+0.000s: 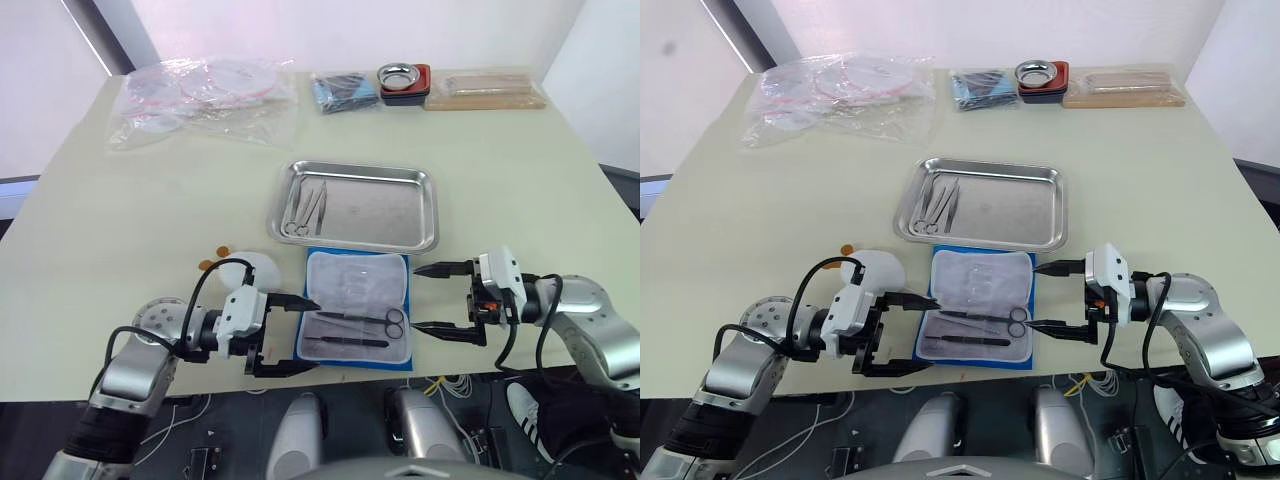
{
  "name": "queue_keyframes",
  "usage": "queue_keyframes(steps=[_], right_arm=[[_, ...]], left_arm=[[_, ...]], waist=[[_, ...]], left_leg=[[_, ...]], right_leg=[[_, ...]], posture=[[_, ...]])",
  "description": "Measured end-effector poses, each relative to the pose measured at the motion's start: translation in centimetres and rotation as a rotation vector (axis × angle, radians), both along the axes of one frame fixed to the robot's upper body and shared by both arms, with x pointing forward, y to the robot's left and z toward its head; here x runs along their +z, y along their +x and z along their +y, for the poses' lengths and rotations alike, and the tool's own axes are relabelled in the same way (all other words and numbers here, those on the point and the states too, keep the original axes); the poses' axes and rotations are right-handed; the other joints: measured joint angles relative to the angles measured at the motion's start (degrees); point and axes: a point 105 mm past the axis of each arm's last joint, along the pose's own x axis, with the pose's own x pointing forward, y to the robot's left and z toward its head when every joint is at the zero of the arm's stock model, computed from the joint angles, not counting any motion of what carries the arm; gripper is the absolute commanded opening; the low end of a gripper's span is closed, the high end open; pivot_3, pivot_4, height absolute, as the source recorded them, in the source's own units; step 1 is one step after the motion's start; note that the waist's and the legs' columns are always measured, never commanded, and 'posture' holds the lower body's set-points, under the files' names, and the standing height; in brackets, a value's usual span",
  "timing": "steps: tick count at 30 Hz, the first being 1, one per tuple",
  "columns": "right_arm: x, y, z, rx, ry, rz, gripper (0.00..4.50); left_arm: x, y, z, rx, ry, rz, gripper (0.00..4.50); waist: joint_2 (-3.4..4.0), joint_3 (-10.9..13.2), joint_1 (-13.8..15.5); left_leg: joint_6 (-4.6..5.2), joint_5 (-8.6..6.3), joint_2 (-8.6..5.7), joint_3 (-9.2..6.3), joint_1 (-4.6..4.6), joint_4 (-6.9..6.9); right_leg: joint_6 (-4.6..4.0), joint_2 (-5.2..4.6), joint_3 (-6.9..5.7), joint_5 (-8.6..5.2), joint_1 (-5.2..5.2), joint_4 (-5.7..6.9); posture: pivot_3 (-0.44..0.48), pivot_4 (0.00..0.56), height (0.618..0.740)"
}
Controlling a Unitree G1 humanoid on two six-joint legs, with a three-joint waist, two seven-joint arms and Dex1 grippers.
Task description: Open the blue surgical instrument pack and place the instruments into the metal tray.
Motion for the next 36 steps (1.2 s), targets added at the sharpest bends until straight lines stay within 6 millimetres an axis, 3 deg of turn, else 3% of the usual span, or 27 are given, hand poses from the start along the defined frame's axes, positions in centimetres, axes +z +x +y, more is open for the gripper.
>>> queue_keyframes(steps=[7, 11, 36], right_arm=[[1.0, -0.2, -1.3, -0.012, -0.005, 0.003, 4.5], [1.7, -0.6, -1.0, 0.004, 0.018, 0.003, 4.5], [3.0, -1.3, -0.4, 0.035, 0.036, -0.005, 4.5]], left_arm=[[-0.7, 1.7, -0.6, -0.017, 0.006, -0.014, 4.46], [-0.7, 2.4, -0.9, -0.032, 0.009, -0.032, 4.46], [-2.6, 3.6, -0.9, -0.025, 0.024, -0.066, 4.46]], waist=[[0.01, 0.0, 0.1], [0.01, 0.0, 0.1], [0.08, -0.1, 0.0]], left_leg=[[0.1, -0.06, 0.03, -0.21, -0.44, 0.7], [0.1, -0.06, 0.03, -0.22, -0.46, 0.81], [0.11, -0.05, 0.03, -0.24, -0.3, 1.6]], right_leg=[[0.06, 0.26, 0.08, 0.05, 0.01, 0.07], [0.1, 0.3, 0.15, 0.1, 0.01, 0.17], [0.05, 0.36, 0.22, 0.12, 0.09, 1.09]], posture=[[0.0, 0.15, 0.74], [0.0, 0.15, 0.74], [0.0, 0.15, 0.74]])
